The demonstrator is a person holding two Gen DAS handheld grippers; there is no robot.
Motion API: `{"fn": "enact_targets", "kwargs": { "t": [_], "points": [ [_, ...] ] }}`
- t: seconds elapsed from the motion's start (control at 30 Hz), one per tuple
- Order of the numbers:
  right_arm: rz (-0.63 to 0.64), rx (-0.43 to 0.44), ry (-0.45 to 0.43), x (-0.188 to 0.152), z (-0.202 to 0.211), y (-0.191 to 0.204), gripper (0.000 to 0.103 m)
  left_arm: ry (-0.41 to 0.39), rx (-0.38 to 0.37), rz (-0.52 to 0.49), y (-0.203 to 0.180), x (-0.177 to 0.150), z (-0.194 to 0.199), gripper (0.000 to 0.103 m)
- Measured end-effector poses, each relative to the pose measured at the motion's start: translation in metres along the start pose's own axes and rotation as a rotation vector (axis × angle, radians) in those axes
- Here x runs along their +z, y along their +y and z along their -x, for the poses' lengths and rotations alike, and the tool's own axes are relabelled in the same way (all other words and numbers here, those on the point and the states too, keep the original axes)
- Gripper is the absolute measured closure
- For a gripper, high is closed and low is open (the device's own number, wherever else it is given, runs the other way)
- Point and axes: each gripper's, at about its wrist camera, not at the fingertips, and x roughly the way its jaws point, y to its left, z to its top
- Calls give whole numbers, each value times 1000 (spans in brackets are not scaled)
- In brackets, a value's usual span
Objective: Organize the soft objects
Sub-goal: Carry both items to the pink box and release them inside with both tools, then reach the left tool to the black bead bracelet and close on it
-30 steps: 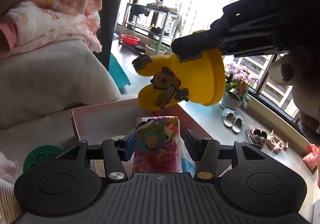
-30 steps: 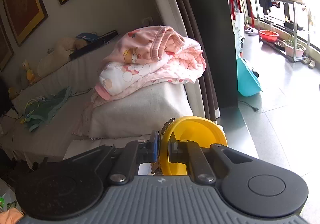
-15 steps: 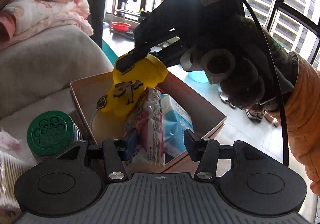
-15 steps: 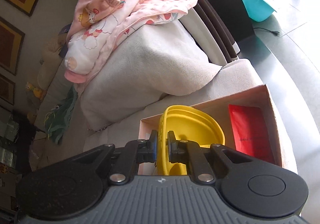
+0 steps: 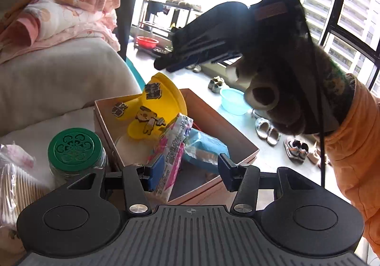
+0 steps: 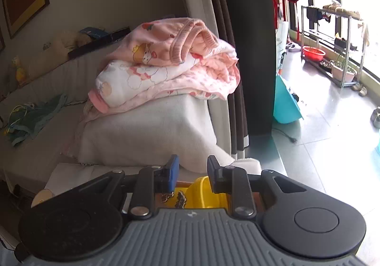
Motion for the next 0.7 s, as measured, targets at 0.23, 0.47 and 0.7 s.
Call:
{"fn": "enact_targets", "kwargs": {
  "t": [0.23,0.47,0.7],
  "points": [
    [-155,-32,171,-30,-46,-31,94,-44,19,6,4,-2,29,49],
    [82,-103,-42,-34,36,4,91,-181,151,55,30,-14,100,49],
    [318,-120,-144,-72,81,63,68,-273,395,220,83,-37,170,49]
  ]
}}
